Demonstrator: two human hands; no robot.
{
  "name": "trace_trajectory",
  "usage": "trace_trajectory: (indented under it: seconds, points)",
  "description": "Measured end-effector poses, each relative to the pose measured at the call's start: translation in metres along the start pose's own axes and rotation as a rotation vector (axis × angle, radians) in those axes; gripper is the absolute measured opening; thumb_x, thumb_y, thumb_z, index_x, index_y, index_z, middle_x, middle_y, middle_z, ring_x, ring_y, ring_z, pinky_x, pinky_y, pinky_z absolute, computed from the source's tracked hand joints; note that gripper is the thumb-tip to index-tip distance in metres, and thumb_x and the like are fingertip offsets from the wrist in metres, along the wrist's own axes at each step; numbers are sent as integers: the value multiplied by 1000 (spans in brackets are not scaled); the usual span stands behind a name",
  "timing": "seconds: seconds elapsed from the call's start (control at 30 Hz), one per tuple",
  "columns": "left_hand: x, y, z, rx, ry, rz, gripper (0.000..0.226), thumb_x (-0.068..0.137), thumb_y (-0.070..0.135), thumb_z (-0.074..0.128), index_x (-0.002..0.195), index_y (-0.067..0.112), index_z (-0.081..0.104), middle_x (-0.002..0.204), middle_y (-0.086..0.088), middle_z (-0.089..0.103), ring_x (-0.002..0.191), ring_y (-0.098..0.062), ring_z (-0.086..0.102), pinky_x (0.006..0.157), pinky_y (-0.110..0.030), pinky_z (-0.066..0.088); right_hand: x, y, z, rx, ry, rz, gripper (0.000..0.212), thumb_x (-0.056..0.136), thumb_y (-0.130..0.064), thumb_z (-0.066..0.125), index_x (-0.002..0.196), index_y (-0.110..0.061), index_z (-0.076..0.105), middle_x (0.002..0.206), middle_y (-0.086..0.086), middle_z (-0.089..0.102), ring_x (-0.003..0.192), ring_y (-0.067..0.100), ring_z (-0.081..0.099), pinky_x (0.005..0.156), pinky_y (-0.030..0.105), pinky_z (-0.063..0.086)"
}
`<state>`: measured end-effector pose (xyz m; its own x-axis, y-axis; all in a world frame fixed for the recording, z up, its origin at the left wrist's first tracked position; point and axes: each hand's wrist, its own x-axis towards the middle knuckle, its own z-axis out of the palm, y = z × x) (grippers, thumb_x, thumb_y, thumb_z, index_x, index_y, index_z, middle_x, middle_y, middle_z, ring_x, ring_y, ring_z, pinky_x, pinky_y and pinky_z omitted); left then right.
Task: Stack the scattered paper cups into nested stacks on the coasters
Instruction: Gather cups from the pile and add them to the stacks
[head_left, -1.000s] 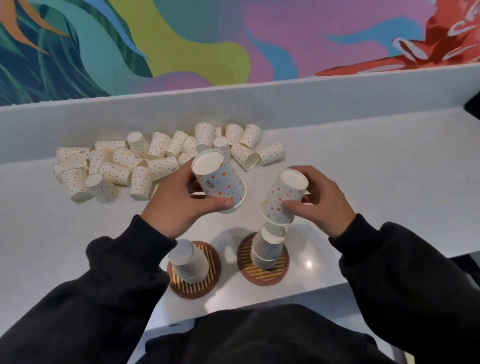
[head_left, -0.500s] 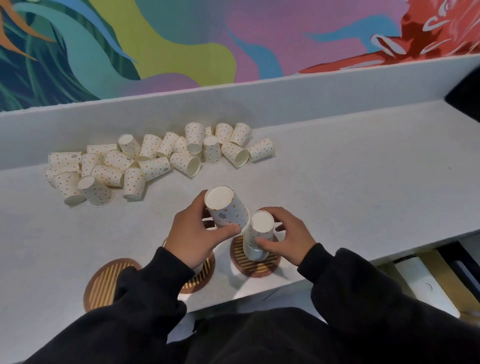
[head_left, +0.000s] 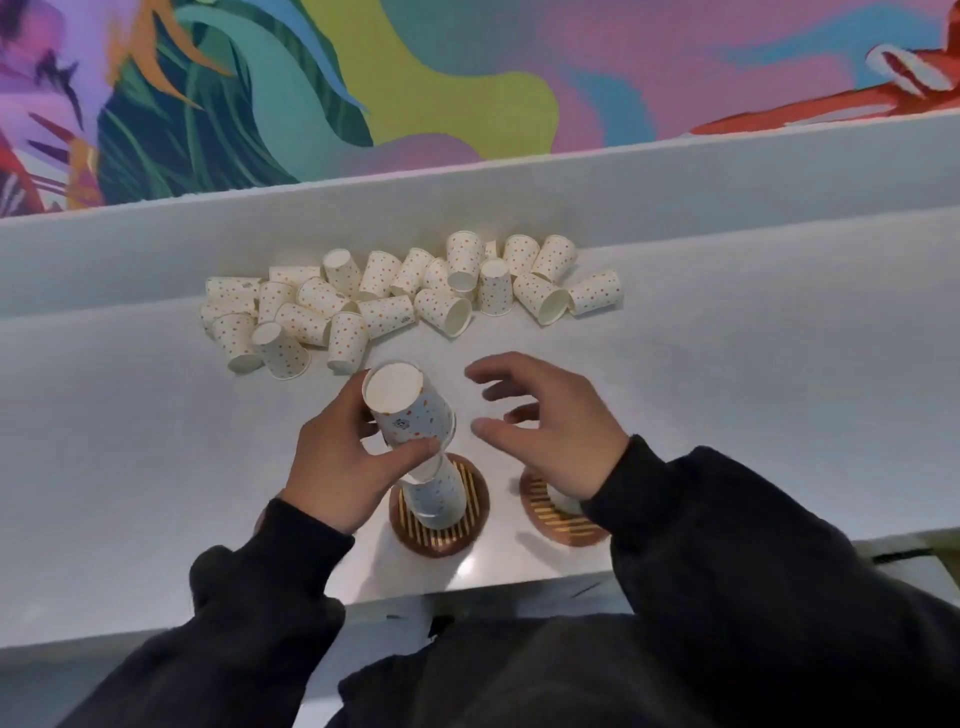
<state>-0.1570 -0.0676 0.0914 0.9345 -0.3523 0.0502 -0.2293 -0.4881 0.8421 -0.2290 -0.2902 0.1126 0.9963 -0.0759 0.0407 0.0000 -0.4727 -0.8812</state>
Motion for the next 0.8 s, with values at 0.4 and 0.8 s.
trace_trajectory:
  seconds: [0.4,0.8]
  points:
    - [-26,-52,28,80,-86,-103,64,78,38,87,129,42,50,112,35,57,103,22,50,86,-10,42,0,54,84,-63,-188,216,56,87,-30,78,135,-36,49,134,-12,61,122,11,57,105,38,52]
    - [-20,-90,45,94,-114,-73,72,72,35,91,130,44,50,120,27,62,113,11,54,89,-8,40,-2,78,117,-97,-148,263,68,79,-29,80,136,-35,45,131,-9,61,118,13,58,102,37,52]
